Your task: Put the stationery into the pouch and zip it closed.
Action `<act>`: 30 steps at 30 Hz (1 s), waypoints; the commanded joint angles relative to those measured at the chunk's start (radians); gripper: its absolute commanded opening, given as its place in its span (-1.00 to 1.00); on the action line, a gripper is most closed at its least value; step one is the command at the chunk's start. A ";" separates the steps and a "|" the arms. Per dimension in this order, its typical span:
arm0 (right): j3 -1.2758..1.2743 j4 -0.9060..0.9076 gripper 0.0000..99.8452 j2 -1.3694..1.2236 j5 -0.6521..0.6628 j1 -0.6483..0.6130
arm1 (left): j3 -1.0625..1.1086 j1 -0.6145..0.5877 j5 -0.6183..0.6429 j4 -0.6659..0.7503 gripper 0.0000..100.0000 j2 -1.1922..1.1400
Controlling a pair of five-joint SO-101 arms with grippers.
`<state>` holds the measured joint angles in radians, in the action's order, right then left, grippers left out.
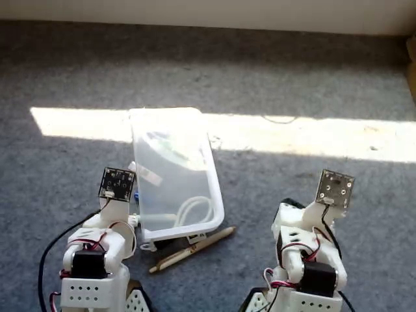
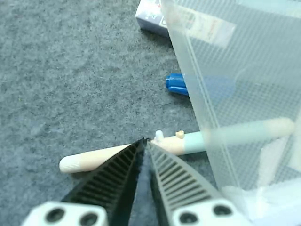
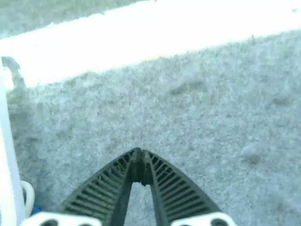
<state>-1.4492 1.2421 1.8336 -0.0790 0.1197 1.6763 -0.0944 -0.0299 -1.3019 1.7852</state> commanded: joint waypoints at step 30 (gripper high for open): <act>0.605 0.134 -0.89 -0.671 -0.005 -0.581 | 0.021 -0.015 0.009 -0.005 -0.98 0.001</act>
<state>-0.9030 1.3832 1.2290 -0.0790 -0.3529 1.6763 -0.0944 -0.0299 -1.3019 1.7852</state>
